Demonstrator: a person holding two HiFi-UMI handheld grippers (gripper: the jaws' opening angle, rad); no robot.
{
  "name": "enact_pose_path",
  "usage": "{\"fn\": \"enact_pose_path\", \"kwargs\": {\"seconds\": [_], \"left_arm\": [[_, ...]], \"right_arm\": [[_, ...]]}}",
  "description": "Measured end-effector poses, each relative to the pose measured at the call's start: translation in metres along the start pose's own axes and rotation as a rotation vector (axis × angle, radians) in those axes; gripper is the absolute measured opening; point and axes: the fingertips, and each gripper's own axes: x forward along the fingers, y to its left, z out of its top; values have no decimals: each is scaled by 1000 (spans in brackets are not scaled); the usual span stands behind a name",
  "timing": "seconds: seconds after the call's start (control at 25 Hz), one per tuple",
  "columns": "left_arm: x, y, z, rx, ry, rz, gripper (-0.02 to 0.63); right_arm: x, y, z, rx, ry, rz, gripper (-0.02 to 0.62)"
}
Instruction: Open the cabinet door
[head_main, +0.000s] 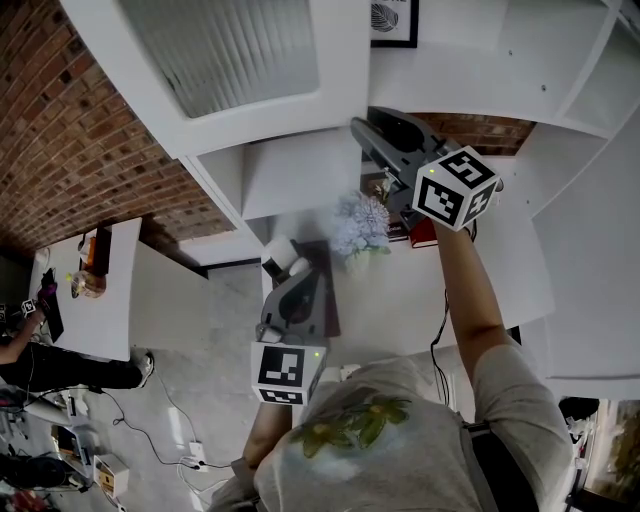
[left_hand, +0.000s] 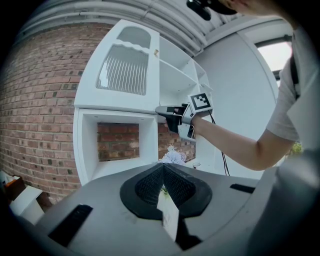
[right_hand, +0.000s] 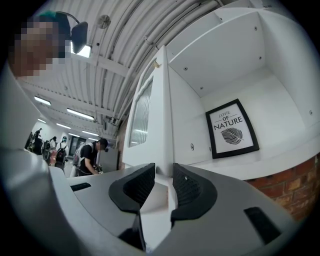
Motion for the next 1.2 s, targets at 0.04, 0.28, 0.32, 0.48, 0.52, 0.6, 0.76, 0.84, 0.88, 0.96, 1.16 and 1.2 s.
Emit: {"fn": "enact_pose_path", "kwargs": {"seconds": [0.04, 0.28, 0.32, 0.48, 0.52, 0.6, 0.76, 0.84, 0.88, 0.96, 1.16, 1.2], "left_arm": [[-1, 1, 0, 1, 1, 4, 9], [-8, 14, -1, -8, -1, 35, 9], [-9, 15, -2, -11, 0, 39, 9], [-11, 17, -2, -20, 0, 44, 9], [-12, 17, -2, -20, 0, 43, 9], [-13, 17, -2, -21, -1, 42, 9], [-14, 14, -4, -24, -3, 37, 9], [-14, 12, -4, -23, -4, 32, 9], [-14, 11, -4, -22, -5, 30, 9], [-15, 10, -3, -22, -5, 27, 9], [-18, 11, -4, -23, -3, 31, 9], [-18, 11, -5, -24, -3, 31, 9]], "right_arm": [[0, 1, 0, 5, -1, 6, 110], [-2, 3, 1, -11, -4, -6, 109], [-3, 4, 1, -14, -6, -6, 109], [-7, 8, 2, -28, -6, -14, 109], [-8, 9, 3, -32, -5, -16, 109], [-10, 12, 3, -39, -2, -22, 107], [-13, 16, 3, -43, -7, -49, 107], [-14, 17, 3, -44, -12, -62, 107], [-15, 18, 3, -47, -14, -68, 106], [-17, 20, 3, -52, -15, -76, 106], [-20, 25, 4, -68, -15, -84, 106], [-20, 26, 4, -73, -14, -85, 106]]}}
